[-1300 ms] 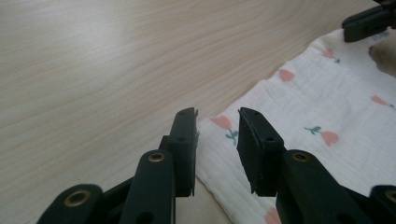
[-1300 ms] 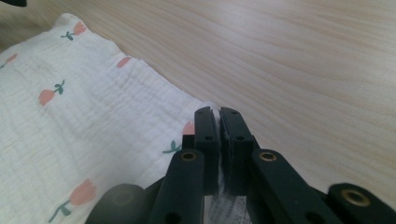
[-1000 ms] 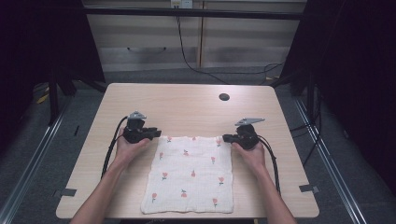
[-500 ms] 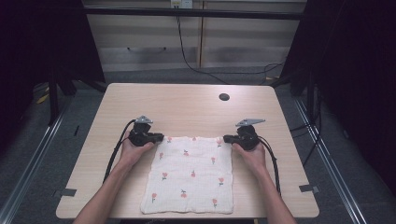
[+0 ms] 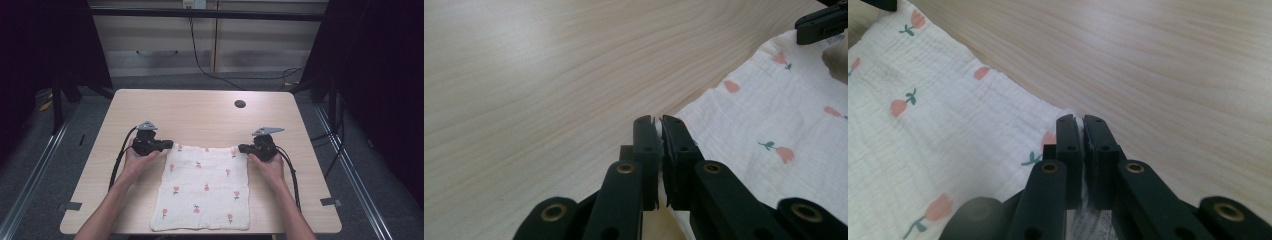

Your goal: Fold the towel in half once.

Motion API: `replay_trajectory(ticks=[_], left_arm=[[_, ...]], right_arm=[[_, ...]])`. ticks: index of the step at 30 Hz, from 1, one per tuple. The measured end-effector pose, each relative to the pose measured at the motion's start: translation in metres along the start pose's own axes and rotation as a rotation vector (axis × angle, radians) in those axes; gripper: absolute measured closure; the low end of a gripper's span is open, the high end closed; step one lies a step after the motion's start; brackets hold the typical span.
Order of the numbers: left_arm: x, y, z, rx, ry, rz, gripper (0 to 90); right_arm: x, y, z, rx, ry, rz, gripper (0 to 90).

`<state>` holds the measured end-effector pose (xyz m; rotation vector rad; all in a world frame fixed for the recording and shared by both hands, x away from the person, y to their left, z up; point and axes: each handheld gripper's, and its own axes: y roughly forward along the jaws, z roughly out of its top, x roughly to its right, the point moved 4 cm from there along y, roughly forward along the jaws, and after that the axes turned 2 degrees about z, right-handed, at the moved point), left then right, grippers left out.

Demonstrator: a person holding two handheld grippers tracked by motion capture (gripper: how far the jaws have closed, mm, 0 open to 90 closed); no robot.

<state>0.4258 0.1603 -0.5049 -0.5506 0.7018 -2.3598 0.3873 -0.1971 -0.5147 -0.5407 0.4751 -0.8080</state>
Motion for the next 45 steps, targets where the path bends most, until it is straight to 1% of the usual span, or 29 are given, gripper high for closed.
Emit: replay_trajectory(ticks=[3,4,5,6,7,8,9,13,15,18,19,20,21,24,25,26,28,30,31,32,33,36,37,38,42,43,44,45], left_arm=[[0.000,-0.005,0.004,0.014,0.007,-0.003,85.9],[0.001,-0.008,0.006,0.031,0.003,-0.009,86.0],[0.001,-0.008,0.006,0.031,0.003,-0.009,86.0],[0.002,-0.009,0.007,0.036,0.003,-0.015,85.9],[0.002,-0.011,0.008,0.046,-0.002,-0.023,85.9],[0.003,-0.012,0.009,0.053,-0.004,-0.028,86.0],[0.004,-0.013,0.010,0.053,0.004,-0.026,86.0],[0.009,-0.019,0.015,0.075,0.013,-0.035,86.0],[0.011,-0.023,0.019,0.087,0.025,-0.036,86.0],[0.014,-0.027,0.023,0.103,0.036,-0.040,86.0],[0.015,-0.029,0.024,0.110,0.032,-0.036,86.0],[0.016,-0.030,0.025,0.117,0.025,-0.037,86.0],[0.017,-0.031,0.025,0.120,0.023,-0.040,86.0],[0.020,-0.035,0.028,0.132,0.030,-0.036,86.0],[0.021,-0.037,0.029,0.140,0.026,-0.038,86.0],[0.021,-0.039,0.031,0.144,0.030,-0.033,86.0],[0.023,-0.042,0.033,0.152,0.033,-0.030,86.0],[0.024,-0.044,0.035,0.157,0.036,-0.028,86.0],[0.026,-0.044,0.036,0.150,0.045,-0.022,86.0],[0.027,-0.044,0.038,0.141,0.062,-0.012,85.9],[0.029,-0.045,0.041,0.140,0.071,-0.009,85.9],[0.031,-0.051,0.051,0.157,0.091,0.011,85.9],[0.032,-0.053,0.054,0.164,0.089,0.010,85.9],[0.033,-0.056,0.059,0.168,0.100,0.018,85.9],[0.035,-0.064,0.070,0.189,0.111,0.031,86.0],[0.036,-0.067,0.073,0.198,0.115,0.037,86.0],[0.037,-0.068,0.074,0.206,0.116,0.036,86.0],[0.037,-0.071,0.077,0.209,0.122,0.036,86.0]], right_arm=[[0.000,-0.006,0.004,0.030,0.007,0.006,86.1],[0.001,-0.012,0.007,0.052,0.009,0.005,86.1],[0.001,-0.012,0.007,0.052,0.009,0.005,86.1],[0.000,-0.017,0.010,0.071,0.007,0.007,86.2],[0.000,-0.017,0.010,0.071,0.007,0.007,86.2],[-0.002,-0.023,0.014,0.087,-0.002,0.009,86.2],[-0.003,-0.025,0.015,0.096,-0.003,0.009,86.2],[-0.005,-0.030,0.019,0.116,-0.001,0.014,86.3],[-0.006,-0.031,0.021,0.124,-0.003,0.017,86.3],[-0.008,-0.032,0.023,0.125,-0.005,0.019,86.3],[-0.008,-0.033,0.024,0.129,-0.006,0.021,86.3],[-0.009,-0.036,0.028,0.141,-0.012,0.021,86.3],[-0.009,-0.036,0.028,0.141,-0.012,0.021,86.3],[-0.009,-0.040,0.032,0.153,-0.013,0.017,86.3],[-0.008,-0.042,0.033,0.161,-0.012,0.017,86.3],[-0.008,-0.044,0.036,0.174,-0.008,0.015,86.3],[-0.007,-0.045,0.037,0.177,-0.005,0.015,86.3],[-0.007,-0.049,0.043,0.188,-0.012,0.010,86.3],[-0.007,-0.049,0.043,0.188,-0.012,0.010,86.3],[-0.007,-0.052,0.048,0.201,-0.016,0.011,86.3],[-0.007,-0.052,0.048,0.201,-0.016,0.011,86.3],[-0.008,-0.058,0.057,0.221,-0.021,0.010,86.4],[-0.008,-0.058,0.057,0.221,-0.021,0.010,86.4],[-0.007,-0.060,0.061,0.224,-0.026,0.013,86.5],[-0.005,-0.061,0.067,0.212,-0.036,0.005,86.6],[-0.002,-0.064,0.073,0.223,-0.035,0.004,86.7],[-0.002,-0.064,0.073,0.223,-0.035,0.004,86.7],[-0.002,-0.066,0.078,0.228,-0.040,0.002,86.7]])
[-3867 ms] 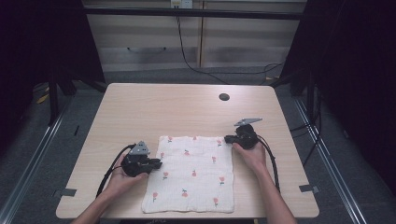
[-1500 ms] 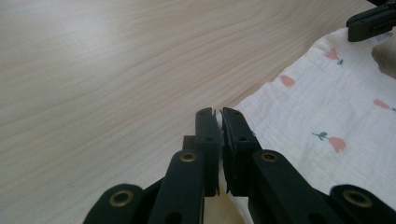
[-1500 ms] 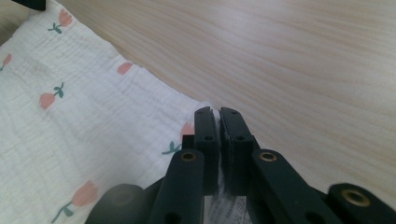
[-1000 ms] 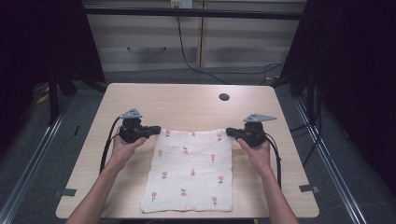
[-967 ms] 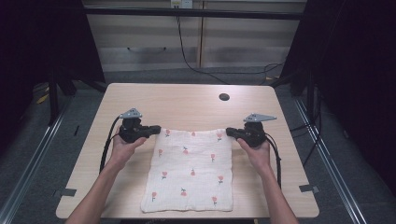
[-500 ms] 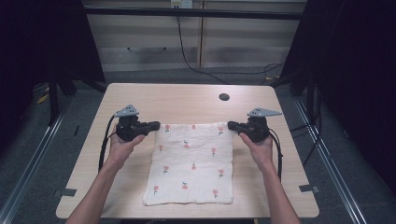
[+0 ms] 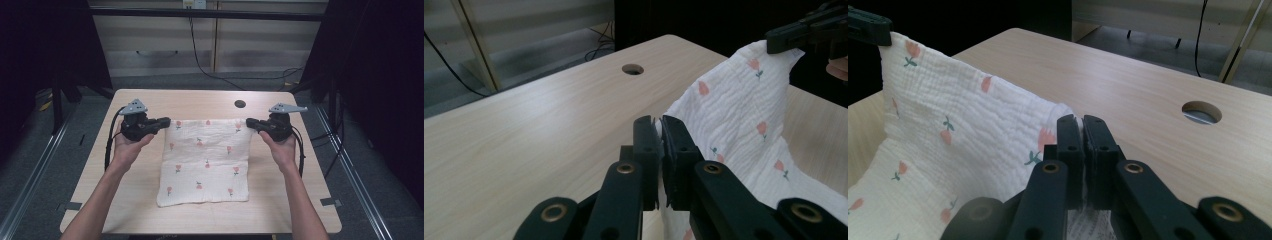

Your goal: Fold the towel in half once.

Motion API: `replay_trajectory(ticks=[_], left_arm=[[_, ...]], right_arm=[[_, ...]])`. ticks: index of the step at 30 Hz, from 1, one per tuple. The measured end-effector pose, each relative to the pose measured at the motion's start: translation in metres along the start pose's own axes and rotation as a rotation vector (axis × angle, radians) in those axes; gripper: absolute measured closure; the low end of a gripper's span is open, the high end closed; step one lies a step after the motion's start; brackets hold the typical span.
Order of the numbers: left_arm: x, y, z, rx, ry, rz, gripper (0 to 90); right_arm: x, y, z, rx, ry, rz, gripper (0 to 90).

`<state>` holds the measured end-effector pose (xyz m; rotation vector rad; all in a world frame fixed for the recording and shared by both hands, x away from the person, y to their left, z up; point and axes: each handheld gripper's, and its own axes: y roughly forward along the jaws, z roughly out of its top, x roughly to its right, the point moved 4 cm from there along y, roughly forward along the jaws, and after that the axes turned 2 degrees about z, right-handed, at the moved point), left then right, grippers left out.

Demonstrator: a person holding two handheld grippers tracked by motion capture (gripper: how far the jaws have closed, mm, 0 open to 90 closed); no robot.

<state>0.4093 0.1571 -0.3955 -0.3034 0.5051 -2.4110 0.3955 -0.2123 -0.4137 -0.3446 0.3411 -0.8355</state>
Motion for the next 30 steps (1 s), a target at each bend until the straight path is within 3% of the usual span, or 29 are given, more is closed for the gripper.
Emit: replay_trajectory(ticks=[6,9,20,23,24,30], left_arm=[[0.005,-0.013,0.007,0.045,0.016,-0.006,86.0],[0.009,-0.016,-0.003,0.035,0.032,-0.013,86.0],[0.006,-0.017,-0.037,-0.007,0.007,-0.018,86.0],[0.008,-0.018,-0.045,-0.023,0.037,0.002,85.8],[0.009,-0.019,-0.047,-0.023,0.033,-0.009,85.9],[0.015,-0.029,-0.053,-0.038,0.049,-0.020,85.9]], right_arm=[[-0.005,-0.009,0.010,0.043,-0.011,0.018,86.7],[-0.008,-0.011,0.004,0.025,-0.026,0.019,86.7],[-0.019,-0.011,-0.022,-0.005,-0.016,0.090,86.5],[-0.023,-0.012,-0.030,-0.023,-0.019,0.108,86.4],[-0.025,-0.012,-0.033,-0.042,-0.023,0.115,86.4],[-0.031,-0.021,-0.035,-0.038,-0.027,0.135,86.4]])
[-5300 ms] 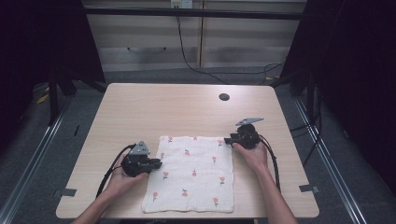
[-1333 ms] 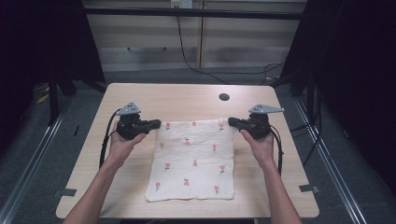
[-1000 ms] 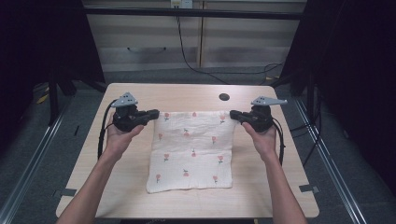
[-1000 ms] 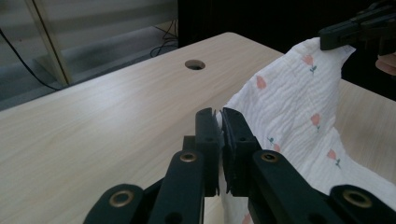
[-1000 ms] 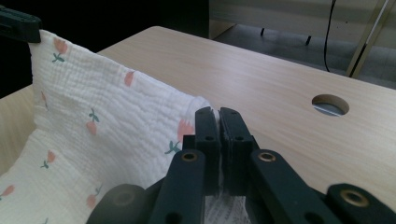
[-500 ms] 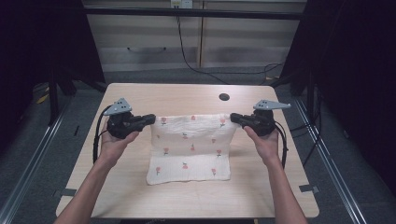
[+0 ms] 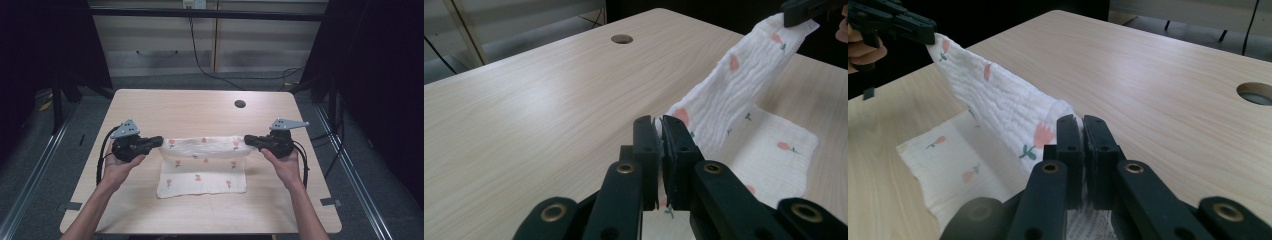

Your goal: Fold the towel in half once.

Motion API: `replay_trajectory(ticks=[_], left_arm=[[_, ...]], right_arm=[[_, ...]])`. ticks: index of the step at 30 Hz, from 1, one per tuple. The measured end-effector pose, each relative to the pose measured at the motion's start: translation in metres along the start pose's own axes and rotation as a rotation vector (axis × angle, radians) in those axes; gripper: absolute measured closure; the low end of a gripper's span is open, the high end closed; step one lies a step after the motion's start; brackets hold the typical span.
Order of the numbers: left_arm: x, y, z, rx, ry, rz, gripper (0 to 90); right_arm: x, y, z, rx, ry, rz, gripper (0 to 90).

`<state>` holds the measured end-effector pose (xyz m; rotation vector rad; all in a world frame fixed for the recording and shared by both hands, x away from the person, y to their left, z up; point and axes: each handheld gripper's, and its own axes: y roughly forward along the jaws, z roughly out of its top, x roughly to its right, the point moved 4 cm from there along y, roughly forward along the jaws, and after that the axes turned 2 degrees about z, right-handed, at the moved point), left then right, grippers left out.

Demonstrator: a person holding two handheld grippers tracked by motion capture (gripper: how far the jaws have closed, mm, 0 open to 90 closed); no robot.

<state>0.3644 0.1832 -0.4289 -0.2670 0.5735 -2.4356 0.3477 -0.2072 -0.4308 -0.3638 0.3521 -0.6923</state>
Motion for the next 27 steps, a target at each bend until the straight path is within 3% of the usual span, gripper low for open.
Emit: replay_trajectory(ticks=[5,12,17,23,25,27], left_arm=[[0.003,-0.007,-0.009,-0.001,-0.015,-0.015,85.9],[0.010,-0.010,-0.026,-0.054,0.003,-0.024,85.9],[0.016,-0.011,-0.041,-0.075,-0.007,-0.033,85.9],[0.025,-0.006,-0.061,-0.121,0.003,-0.051,85.9],[0.026,-0.001,-0.071,-0.137,-0.021,-0.055,85.9],[0.026,0.004,-0.082,-0.173,-0.017,-0.056,85.9]], right_arm=[[-0.010,-0.003,-0.008,-0.023,-0.009,0.018,86.3],[-0.015,0.000,-0.024,-0.071,0.002,0.033,86.3],[-0.022,0.000,-0.041,-0.116,-0.008,0.041,86.0],[-0.025,0.001,-0.049,-0.137,-0.008,0.039,86.0],[-0.026,0.001,-0.053,-0.141,-0.005,0.042,86.0],[-0.029,0.002,-0.060,-0.139,0.006,0.048,86.1]])
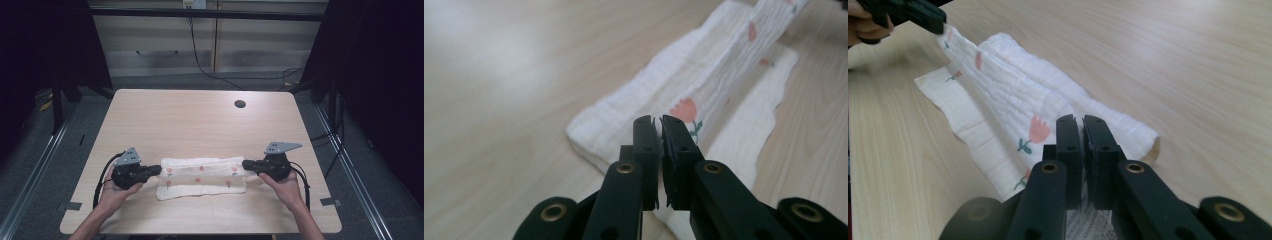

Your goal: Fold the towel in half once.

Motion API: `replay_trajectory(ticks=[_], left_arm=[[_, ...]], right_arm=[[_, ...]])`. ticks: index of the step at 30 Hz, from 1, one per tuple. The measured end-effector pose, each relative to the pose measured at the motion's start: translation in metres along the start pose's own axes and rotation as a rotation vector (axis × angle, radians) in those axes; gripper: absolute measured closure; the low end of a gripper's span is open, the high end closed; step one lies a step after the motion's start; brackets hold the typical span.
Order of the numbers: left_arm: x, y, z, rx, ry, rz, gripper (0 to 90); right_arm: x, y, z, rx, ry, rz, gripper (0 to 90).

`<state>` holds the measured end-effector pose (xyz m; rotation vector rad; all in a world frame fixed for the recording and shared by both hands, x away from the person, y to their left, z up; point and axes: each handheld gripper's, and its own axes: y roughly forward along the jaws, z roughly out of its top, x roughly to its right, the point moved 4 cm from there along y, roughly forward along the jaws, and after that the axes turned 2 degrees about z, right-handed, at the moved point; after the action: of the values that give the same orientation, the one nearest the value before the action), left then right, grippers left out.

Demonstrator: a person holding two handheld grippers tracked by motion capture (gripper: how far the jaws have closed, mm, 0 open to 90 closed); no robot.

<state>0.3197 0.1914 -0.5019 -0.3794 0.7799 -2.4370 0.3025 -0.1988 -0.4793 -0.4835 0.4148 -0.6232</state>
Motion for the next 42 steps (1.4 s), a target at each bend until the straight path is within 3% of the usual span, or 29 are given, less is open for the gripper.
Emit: replay_trajectory(ticks=[2,9,14,21,26,35,38,42], left_arm=[[0.001,0.003,-0.003,-0.015,0.000,-0.007,85.8],[0.006,0.003,-0.008,-0.028,0.007,-0.033,85.5],[0.013,0.009,-0.016,-0.077,0.026,-0.046,85.1],[0.017,0.013,-0.019,-0.106,0.050,-0.057,81.6],[0.017,0.012,-0.017,-0.095,0.034,-0.061,73.7],[0.009,-0.002,-0.008,-0.003,-0.027,-0.082,65.2],[0.004,-0.008,-0.004,0.026,-0.040,-0.064,64.5],[-0.001,-0.008,-0.003,0.021,-0.045,-0.036,65.9]], right_arm=[[-0.003,0.004,-0.012,-0.039,0.006,0.004,86.1],[-0.007,0.010,-0.025,-0.069,0.024,0.021,85.2],[-0.013,0.012,-0.032,-0.105,0.012,0.013,84.0],[-0.015,0.020,-0.043,-0.179,-0.002,0.010,78.2],[-0.018,0.017,-0.038,-0.148,0.000,0.026,71.0],[-0.017,0.005,-0.024,-0.062,0.032,0.034,60.1],[-0.017,0.003,-0.022,-0.051,0.037,0.034,59.9],[-0.017,0.003,-0.020,-0.036,0.039,0.032,59.1]])
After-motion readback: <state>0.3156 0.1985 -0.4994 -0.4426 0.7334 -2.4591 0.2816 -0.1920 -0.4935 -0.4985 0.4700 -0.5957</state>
